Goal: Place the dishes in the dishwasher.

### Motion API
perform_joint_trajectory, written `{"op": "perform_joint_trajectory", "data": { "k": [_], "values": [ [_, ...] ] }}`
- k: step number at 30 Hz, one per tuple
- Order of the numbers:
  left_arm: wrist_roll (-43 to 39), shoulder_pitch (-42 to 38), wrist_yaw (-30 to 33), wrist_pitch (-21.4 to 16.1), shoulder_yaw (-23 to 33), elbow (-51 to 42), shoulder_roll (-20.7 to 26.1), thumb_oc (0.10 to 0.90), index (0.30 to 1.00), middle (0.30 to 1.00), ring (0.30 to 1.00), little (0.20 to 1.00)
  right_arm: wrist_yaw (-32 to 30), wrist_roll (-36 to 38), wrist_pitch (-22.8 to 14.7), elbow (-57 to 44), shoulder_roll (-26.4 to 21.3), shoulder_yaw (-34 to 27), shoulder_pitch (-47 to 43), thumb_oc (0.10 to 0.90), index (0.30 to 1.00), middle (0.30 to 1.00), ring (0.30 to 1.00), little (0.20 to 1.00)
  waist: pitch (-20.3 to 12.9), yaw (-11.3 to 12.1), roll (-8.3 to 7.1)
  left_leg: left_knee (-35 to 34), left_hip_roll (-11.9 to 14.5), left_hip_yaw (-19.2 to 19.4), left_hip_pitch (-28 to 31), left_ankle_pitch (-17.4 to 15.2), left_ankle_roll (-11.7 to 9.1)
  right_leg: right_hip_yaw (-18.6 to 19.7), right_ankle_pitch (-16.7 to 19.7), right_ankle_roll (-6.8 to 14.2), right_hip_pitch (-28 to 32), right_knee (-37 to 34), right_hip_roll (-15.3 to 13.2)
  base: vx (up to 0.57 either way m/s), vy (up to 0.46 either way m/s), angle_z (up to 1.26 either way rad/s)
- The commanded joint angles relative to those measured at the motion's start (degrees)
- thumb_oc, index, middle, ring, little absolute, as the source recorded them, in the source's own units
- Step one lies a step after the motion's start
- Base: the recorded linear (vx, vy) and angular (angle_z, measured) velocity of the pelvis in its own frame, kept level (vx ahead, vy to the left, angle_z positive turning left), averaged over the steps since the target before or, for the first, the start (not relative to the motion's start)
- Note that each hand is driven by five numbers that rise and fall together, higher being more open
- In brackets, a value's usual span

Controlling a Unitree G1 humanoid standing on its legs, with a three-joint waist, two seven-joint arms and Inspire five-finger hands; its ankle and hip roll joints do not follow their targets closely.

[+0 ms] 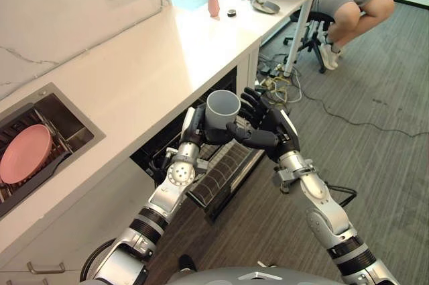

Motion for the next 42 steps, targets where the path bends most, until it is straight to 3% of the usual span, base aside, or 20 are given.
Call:
{"op": "perform_joint_trajectory", "data": {
  "k": [1,5,15,19,24,32,33,34,42],
  "values": [
    [5.87,-11.21,7.32,-4.74,1.13,-0.53,-0.44,0.4,0.3,0.3,0.3,0.3,-2.33,-0.73,-6.37,-3.35,3.57,0.0,-9.16,0.8,0.9,0.9,0.9,0.9,-1.96,1.44,-1.56,0.19,0.45,-0.25,-0.02,-2.97,-0.59,-1.61,-0.74,1.91,-0.29,1.11,-1.76,0.0,0.0,0.0],
    [9.73,-13.09,10.17,-4.44,-1.58,1.75,-2.12,0.4,0.3,0.3,0.3,0.3,-4.25,-1.28,-6.17,-1.65,4.47,2.24,-11.12,0.8,0.9,0.9,0.9,0.9,-1.93,1.77,-1.99,0.19,0.31,-0.65,-0.37,-3.08,-0.49,-2.21,-0.48,1.9,-0.08,1.11,-1.82,0.0,0.005,0.01],
    [10.65,-15.09,12.44,-4.52,-7.54,4.02,-5.15,0.4,0.3,0.3,0.3,0.3,-8.33,-1.05,-5.76,4.74,9.28,7.32,-17.63,0.8,0.9,0.9,0.9,0.9,-1.85,3.35,-2.62,0.19,-0.17,-1.95,-1.38,-3.01,-0.16,-3.1,0.05,1.68,0.21,1.11,-1.94,0.0,0.006,0.07],
    [10.04,-15.08,12.67,-4.52,-8.79,4.14,-5.72,0.4,0.3,0.3,0.3,0.3,-10.04,-1.46,-5.92,7.04,10.78,7.63,-19.69,0.8,0.9,0.9,0.9,0.9,-1.75,3.85,-2.72,0.19,-0.32,-2.17,-1.57,-3.02,-0.1,-3.3,0.11,1.69,0.24,1.11,-1.99,0.01,0.005,0.05],
    [9.13,-16.04,13.78,-4.26,-11.58,4.85,-6.86,0.4,0.3,0.3,0.3,0.3,-14.66,1.94,-8.34,13.02,16.43,7.69,-23.96,0.8,0.9,0.9,0.9,0.9,-1.42,4.99,-2.57,0.19,-0.67,-3.07,-2.35,-2.94,0.04,-4.01,0.18,1.66,0.05,1.11,-2.16,0.0,0.011,0.07],
    [8.32,-16.56,14.04,-4.77,-13.61,5.04,-7.7,0.4,0.3,0.3,0.3,0.3,-18.31,1.54,-9.89,18.71,19.72,6.97,-28.02,0.8,0.9,0.9,0.9,0.9,-1.33,6.09,-2.54,0.19,-0.99,-3.82,-2.75,-2.85,0.1,-4.61,0.02,1.6,0.0,1.11,-2.29,0.0,0.005,0.03],
    [8.09,-16.59,13.88,-4.88,-13.76,4.68,-7.66,0.4,0.3,0.3,0.3,0.3,-18.37,1.53,-10.01,19.05,19.91,6.82,-28.33,0.582,0.573,0.573,0.573,0.573,-1.3,6.21,-2.54,0.19,-1.0,-3.93,-2.87,-2.81,0.09,-4.73,-0.01,1.62,-0.04,1.11,-2.32,0.0,0.0,0.0],
    [8.08,-16.6,13.88,-4.87,-13.76,4.67,-7.64,0.4,0.3,0.3,0.3,0.3,-18.37,1.54,-10.02,19.07,19.92,6.81,-28.35,0.4,0.3,0.3,0.3,0.3,-1.3,6.2,-2.56,0.19,-1.0,-3.94,-2.88,-2.8,0.1,-4.74,-0.02,1.62,-0.05,1.11,-2.32,0.0,0.0,0.0],
    [7.61,-16.41,13.59,-5.34,-14.52,2.94,-7.46,0.4,0.3,0.3,0.3,0.3,-21.41,-0.52,-12.19,19.54,20.41,4.43,-29.07,0.4,0.3,0.3,0.3,0.3,-1.26,6.9,-2.55,0.19,-1.23,-4.81,-3.29,-2.81,0.1,-6.04,-0.4,1.77,0.25,1.11,-2.41,0.0,0.008,0.1]
  ]
}}
